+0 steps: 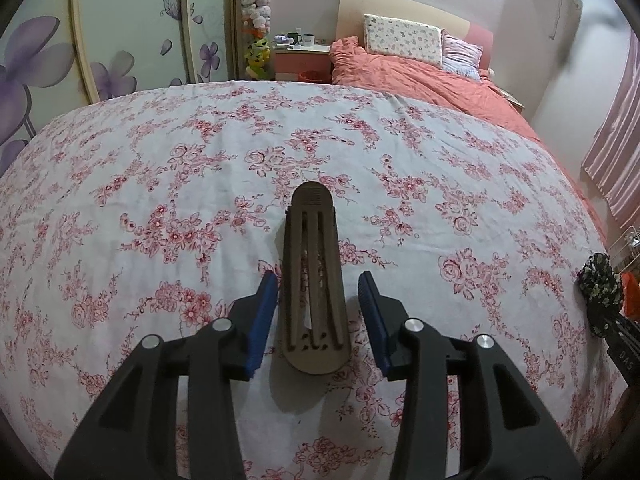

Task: Collect trash
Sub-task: 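Lift the hair clip and scrunchie and carry them over the orange basket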

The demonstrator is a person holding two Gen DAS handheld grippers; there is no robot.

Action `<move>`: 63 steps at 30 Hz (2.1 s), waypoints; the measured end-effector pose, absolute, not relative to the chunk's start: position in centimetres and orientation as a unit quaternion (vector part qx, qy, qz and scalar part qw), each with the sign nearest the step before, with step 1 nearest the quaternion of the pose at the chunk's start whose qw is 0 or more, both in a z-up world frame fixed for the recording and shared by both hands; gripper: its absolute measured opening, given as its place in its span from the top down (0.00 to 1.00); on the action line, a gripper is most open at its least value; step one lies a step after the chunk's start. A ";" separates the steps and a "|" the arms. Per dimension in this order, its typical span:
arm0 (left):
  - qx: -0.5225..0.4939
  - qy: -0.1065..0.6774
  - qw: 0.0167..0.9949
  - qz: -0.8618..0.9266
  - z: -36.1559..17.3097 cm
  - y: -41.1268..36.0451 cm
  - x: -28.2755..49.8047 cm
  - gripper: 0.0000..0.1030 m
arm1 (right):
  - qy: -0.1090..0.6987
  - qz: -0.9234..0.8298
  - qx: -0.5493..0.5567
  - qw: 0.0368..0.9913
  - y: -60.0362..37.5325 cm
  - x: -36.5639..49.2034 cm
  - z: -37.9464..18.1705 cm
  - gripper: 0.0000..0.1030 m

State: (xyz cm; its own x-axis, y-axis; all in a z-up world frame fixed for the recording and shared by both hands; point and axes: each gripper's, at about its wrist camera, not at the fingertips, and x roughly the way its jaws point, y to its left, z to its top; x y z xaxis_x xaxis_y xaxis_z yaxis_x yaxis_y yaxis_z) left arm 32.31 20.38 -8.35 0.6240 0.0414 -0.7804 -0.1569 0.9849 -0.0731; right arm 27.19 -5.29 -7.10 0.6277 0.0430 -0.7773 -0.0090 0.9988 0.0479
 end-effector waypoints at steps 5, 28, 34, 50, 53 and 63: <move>-0.075 0.429 0.899 0.053 -8.3 20.6 32.3 0.59 | 0.431 0.017 0.027 0.902 -5.5 27.2 -7.2 0.79; -0.029 0.422 0.903 0.072 -7.0 18.6 30.8 0.68 | 0.390 0.034 0.082 0.917 -8.2 24.6 -4.8 0.85; -0.016 0.395 0.918 0.035 -4.2 15.2 28.9 0.68 | 0.355 0.026 0.094 0.930 -10.0 22.3 -1.8 0.85; -0.002 0.339 0.929 -0.150 1.7 -0.1 24.0 0.68 | 0.284 -0.047 0.136 0.948 -18.0 15.7 2.1 0.85; 0.001 0.338 0.922 -0.189 2.1 -3.7 23.6 0.68 | 0.278 -0.070 0.151 0.946 -20.2 15.2 1.8 0.85; 0.037 0.345 0.886 -0.308 1.1 -17.0 23.0 0.68 | 0.275 -0.134 0.194 0.932 -27.1 15.2 0.1 0.85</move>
